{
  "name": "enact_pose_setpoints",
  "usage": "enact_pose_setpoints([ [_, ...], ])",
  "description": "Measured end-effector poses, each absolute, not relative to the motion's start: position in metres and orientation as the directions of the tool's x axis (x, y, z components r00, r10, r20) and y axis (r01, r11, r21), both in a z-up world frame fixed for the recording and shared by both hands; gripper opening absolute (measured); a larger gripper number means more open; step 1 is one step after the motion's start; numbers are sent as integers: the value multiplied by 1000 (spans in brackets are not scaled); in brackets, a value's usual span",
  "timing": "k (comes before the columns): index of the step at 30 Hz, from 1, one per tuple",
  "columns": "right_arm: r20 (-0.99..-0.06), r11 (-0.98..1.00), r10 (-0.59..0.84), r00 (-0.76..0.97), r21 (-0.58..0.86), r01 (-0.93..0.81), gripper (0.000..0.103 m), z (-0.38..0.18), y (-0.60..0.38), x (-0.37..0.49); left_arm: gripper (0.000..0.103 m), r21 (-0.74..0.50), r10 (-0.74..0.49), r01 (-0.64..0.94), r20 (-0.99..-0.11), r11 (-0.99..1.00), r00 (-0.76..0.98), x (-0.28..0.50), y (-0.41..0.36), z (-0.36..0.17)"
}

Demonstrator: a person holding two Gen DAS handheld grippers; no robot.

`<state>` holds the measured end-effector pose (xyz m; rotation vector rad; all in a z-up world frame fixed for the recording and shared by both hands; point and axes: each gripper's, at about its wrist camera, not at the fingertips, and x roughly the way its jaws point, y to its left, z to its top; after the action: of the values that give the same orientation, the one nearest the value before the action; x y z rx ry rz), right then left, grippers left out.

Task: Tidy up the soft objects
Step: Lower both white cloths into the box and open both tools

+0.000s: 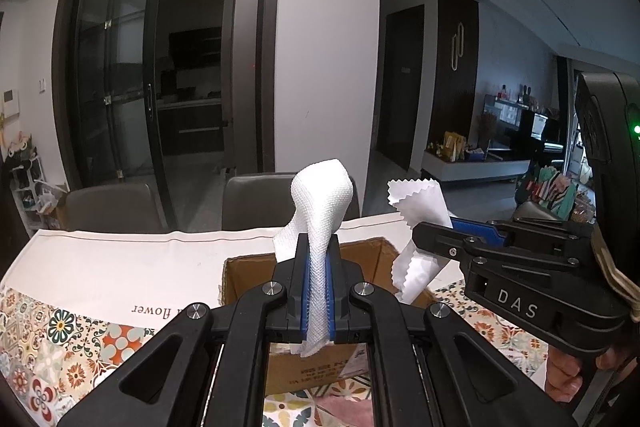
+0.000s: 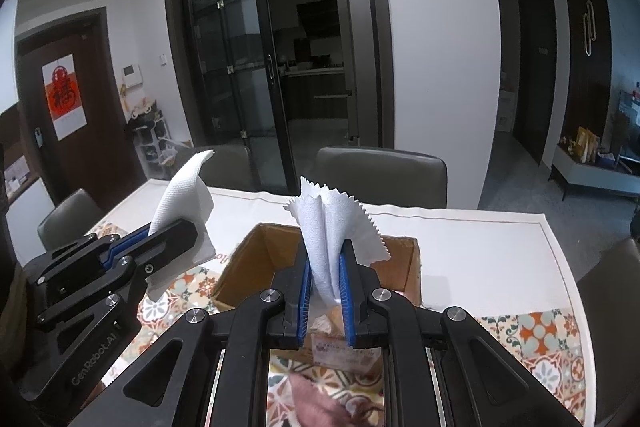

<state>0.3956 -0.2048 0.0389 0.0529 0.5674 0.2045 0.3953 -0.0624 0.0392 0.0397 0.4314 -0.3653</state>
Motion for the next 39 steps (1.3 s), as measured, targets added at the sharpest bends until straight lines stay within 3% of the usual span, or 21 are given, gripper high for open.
enact_pose_setpoints([
  [18, -665, 983, 184, 724, 114, -145, 15, -17, -205, 461, 9, -32, -295, 338, -570, 941, 767, 456, -77, -21],
  [25, -714, 983, 184, 675, 131, -130, 16, -40, -210, 479, 37, -34, -280, 339, -644, 940, 712, 469, -81, -42],
  [27, -728, 982, 188, 660, 140, -125, 31, -47, -212, 485, 38, -34, -277, 338, -653, 940, 705, 469, -82, -45],
  [29, -731, 983, 181, 658, 145, -110, 36, -50, -216, 486, 47, -20, -263, 334, -659, 943, 704, 469, -83, -47],
  [39, -732, 987, 156, 663, 135, -82, 36, -49, -220, 474, 54, -6, -246, 319, -651, 948, 718, 457, -74, -39],
])
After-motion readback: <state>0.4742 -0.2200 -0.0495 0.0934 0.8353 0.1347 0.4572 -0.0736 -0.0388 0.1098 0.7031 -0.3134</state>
